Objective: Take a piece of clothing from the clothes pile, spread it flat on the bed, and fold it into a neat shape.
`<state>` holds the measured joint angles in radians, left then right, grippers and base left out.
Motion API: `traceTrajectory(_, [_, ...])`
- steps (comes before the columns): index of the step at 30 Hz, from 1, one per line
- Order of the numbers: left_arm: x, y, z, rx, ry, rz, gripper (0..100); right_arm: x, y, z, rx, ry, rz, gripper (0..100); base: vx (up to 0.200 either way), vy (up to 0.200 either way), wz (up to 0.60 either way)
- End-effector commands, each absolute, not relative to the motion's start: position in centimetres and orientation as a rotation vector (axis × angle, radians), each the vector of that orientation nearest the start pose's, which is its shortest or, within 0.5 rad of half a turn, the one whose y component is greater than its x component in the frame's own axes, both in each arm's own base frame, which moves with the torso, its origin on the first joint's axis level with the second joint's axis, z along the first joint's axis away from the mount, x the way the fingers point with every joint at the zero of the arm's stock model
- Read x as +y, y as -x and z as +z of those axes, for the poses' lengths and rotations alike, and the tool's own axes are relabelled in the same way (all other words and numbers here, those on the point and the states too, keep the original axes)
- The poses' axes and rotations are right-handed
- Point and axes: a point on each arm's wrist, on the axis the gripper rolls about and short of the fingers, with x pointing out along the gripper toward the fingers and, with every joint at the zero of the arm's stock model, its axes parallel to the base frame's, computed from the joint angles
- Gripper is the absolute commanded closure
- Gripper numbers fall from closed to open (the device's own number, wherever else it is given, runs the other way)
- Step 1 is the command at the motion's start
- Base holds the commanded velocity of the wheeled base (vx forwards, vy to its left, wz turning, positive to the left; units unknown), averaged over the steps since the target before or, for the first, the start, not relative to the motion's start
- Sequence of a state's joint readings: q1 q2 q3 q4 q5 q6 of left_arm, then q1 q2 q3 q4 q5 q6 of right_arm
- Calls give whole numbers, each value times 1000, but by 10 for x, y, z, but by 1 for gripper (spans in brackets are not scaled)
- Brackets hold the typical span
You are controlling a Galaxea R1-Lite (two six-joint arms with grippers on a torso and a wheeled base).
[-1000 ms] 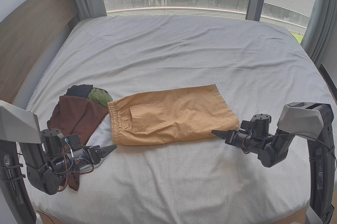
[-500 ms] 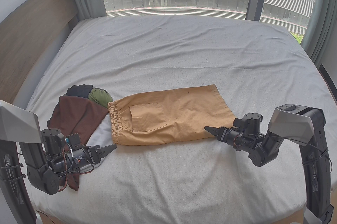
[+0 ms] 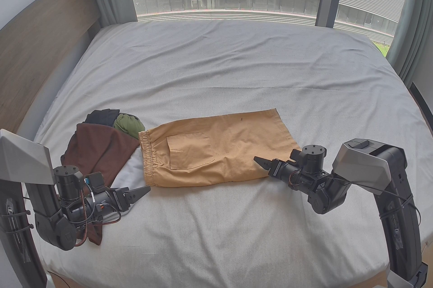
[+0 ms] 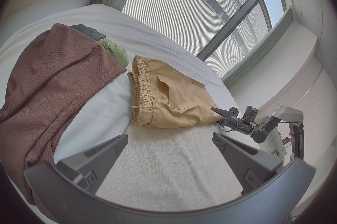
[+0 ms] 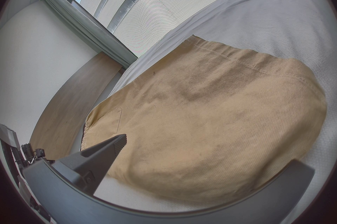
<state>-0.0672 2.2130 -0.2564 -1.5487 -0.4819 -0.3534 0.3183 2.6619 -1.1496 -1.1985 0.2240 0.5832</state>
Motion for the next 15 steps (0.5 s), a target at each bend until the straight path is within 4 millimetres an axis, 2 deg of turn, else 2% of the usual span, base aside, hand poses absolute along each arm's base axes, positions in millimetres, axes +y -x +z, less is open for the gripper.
traceTrajectory(1, [-29,-274,9,500,424,-466,0,146,-425,-70,481,-550,424,0,0,0,0])
traceTrajectory(15, [-30,-274,9,504,425,-467,0,148,-428,-70,462,-550,417,0,0,0,0])
